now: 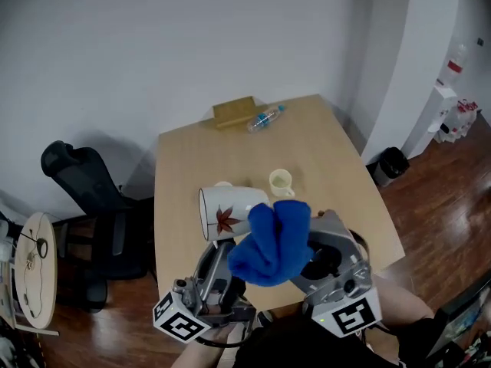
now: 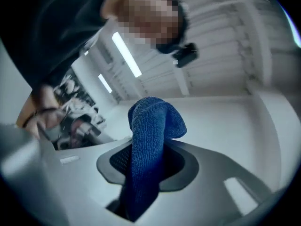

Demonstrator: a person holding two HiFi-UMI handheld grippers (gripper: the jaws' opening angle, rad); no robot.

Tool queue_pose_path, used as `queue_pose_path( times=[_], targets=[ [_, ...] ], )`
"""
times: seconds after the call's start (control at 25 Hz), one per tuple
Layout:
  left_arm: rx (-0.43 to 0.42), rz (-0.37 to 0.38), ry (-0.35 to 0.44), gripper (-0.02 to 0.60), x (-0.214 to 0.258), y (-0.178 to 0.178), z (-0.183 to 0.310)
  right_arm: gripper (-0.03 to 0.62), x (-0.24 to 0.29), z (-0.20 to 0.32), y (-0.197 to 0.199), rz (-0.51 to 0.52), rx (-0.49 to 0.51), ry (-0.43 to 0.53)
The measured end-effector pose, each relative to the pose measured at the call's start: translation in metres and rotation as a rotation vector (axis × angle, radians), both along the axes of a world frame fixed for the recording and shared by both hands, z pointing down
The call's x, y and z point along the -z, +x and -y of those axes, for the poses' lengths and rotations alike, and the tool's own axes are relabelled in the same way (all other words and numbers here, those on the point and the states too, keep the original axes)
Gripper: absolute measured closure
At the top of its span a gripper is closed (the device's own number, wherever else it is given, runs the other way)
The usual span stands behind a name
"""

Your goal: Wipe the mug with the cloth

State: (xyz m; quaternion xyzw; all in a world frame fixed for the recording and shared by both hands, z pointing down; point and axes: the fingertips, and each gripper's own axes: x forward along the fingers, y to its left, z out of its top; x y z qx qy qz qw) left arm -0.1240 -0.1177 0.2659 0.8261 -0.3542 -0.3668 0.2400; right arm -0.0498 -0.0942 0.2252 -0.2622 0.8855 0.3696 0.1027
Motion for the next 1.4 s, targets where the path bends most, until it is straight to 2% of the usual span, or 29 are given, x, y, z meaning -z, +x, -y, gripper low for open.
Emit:
queue_pose_path(
  times=[0.08, 0.12, 0.16, 0.2, 0.28, 0.36, 0.44, 0.48, 0.56, 0.6, 0.68, 0.84, 0.96, 1.04, 1.2, 1.32, 1.4],
  targets=[
    [-0.024, -0.029, -0.013, 0.520, -0.003, 0.012, -0.008, 0.476, -0.033, -0.019, -0.018, -0.178, -0.111, 0.247],
    [-0.033, -0.037, -0.016, 0.520, -0.004, 0.018, -0.012, 0.476, -0.041, -0.026, -0.021, -0.228, -0.152, 0.341],
    [-0.039, -0.037, -0.017, 0.520, -0.006, 0.022, -0.016, 0.476, -0.045, -0.030, -0.021, -0.253, -0.173, 0.391],
    [-0.043, -0.028, -0.017, 0.520, -0.008, 0.024, -0.018, 0.476, -0.046, -0.031, -0.020, -0.259, -0.169, 0.395],
    [-0.052, 0.017, -0.003, 0.520, -0.012, 0.026, -0.022, 0.476, -0.040, -0.030, -0.015, -0.240, -0.107, 0.313],
    [-0.076, 0.068, 0.029, 0.520, -0.012, 0.027, -0.026, 0.476, -0.028, -0.029, -0.009, -0.193, -0.003, 0.178],
    [-0.106, 0.118, 0.071, 0.520, -0.011, 0.028, -0.033, 0.476, -0.017, -0.023, 0.001, -0.126, 0.113, -0.023],
    [-0.121, 0.145, 0.092, 0.519, -0.011, 0.029, -0.037, 0.476, -0.015, -0.015, 0.008, -0.084, 0.171, -0.161],
    [-0.154, 0.198, 0.131, 0.518, -0.011, 0.031, -0.046, 0.476, -0.015, 0.007, 0.022, 0.036, 0.315, -0.499],
    [-0.175, 0.222, 0.152, 0.518, -0.011, 0.032, -0.051, 0.475, -0.011, 0.019, 0.025, 0.109, 0.408, -0.661],
    [-0.228, 0.260, 0.197, 0.518, -0.009, 0.036, -0.062, 0.475, -0.010, 0.040, 0.024, 0.215, 0.613, -0.915],
    [-0.355, 0.254, 0.286, 0.518, 0.001, 0.051, -0.087, 0.476, -0.042, 0.052, 0.015, 0.343, 1.031, -1.428],
    [-0.370, 0.220, 0.329, 0.518, 0.002, 0.051, -0.092, 0.476, -0.066, 0.032, -0.003, 0.505, 1.303, -1.773],
    [-0.333, 0.202, 0.331, 0.518, 0.003, 0.048, -0.086, 0.476, -0.082, 0.014, -0.014, 0.572, 1.397, -1.898],
    [-0.253, 0.159, 0.301, 0.518, 0.009, 0.041, -0.069, 0.478, -0.097, -0.011, -0.026, 0.649, 1.472, -1.958],
    [-0.240, 0.173, 0.291, 0.518, 0.008, 0.041, -0.070, 0.477, -0.099, 0.004, -0.023, 0.729, 1.412, -1.928],
    [-0.223, 0.188, 0.289, 0.518, 0.008, 0.041, -0.070, 0.477, -0.106, 0.023, -0.015, 0.779, 1.290, -1.880]
  ],
)
